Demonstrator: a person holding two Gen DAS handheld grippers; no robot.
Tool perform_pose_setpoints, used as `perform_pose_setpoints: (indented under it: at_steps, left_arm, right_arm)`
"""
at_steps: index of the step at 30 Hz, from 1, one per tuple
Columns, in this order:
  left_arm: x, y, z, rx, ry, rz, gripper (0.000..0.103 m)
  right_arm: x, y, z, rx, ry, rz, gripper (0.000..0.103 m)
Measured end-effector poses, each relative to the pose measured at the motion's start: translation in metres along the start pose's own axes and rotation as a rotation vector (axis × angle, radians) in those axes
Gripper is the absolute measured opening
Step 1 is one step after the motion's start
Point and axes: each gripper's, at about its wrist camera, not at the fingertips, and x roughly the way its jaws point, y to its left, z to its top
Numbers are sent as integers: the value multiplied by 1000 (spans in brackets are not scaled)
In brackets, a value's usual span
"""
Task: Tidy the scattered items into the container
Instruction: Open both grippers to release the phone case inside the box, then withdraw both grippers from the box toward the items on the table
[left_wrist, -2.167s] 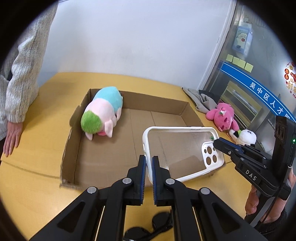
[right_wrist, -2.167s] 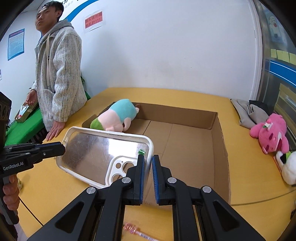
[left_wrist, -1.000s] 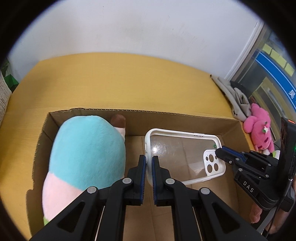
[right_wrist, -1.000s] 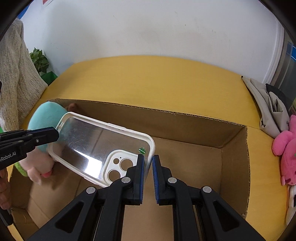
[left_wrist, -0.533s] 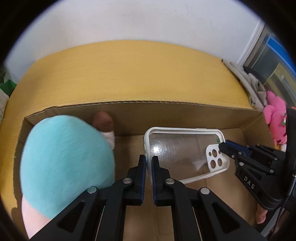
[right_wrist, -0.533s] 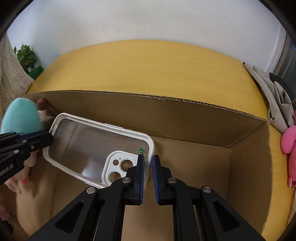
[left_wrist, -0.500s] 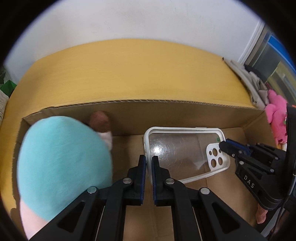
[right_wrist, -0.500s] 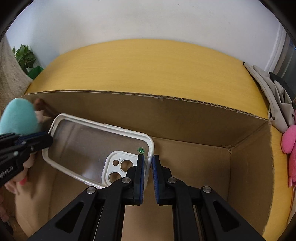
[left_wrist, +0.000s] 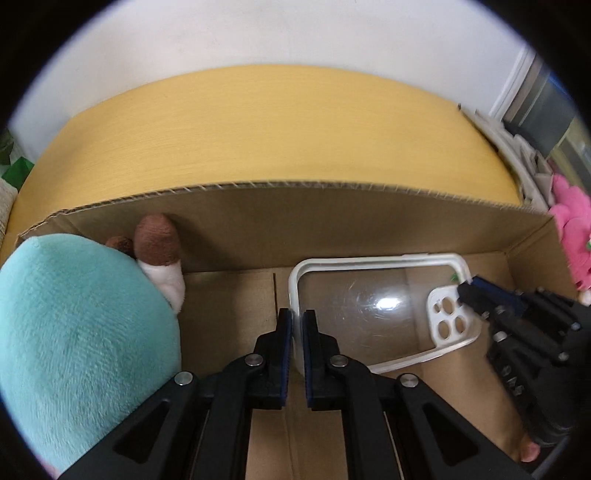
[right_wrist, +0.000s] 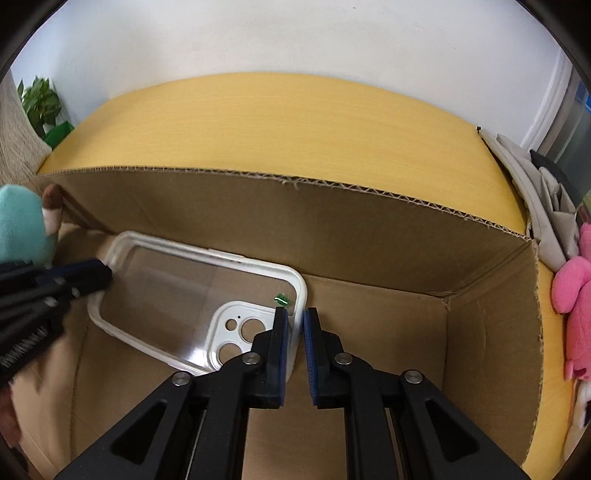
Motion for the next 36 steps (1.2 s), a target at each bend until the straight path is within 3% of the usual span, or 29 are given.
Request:
perform_pose_setpoints:
  at_steps: [1, 3, 9, 11, 13, 18, 23, 26, 36]
  left_arm:
    - [-8, 2, -1, -4, -18, -5, 16]
    - [-30, 6, -3, -14, -64, -17, 26]
    - [-135, 12, -28, 7, -258, -84, 46]
    - [-180, 13, -56, 48, -339, -73, 69]
    - [-212, 10, -84, 82, -395, -54, 81]
    - [-253, 4, -153, 90, -443, -25, 81]
    - [-259, -22, -203, 80, -447, -9, 81]
    - [-272, -16, -235, 88, -440, -17, 81]
    - [-280, -12, -275, 55, -438, -18, 81]
  right_arm:
    - [-3, 0, -1, -5, -2, 4, 56]
    - [-19, -4, -4, 3, -36, 13, 92]
    - [-111, -8, -23, 26, -144, 85, 95]
    - [-154, 0, -42, -3, -200, 97, 98]
    - [-189, 9, -64, -24, -248, 102, 102]
    - [-252, 29, -123, -21, -342, 103, 102]
    - [-280, 37, -164, -8, -366, 93, 102]
    - [-288, 38, -182, 1, -365, 99, 102]
    - [-305, 49, -218, -2, -378, 77, 102]
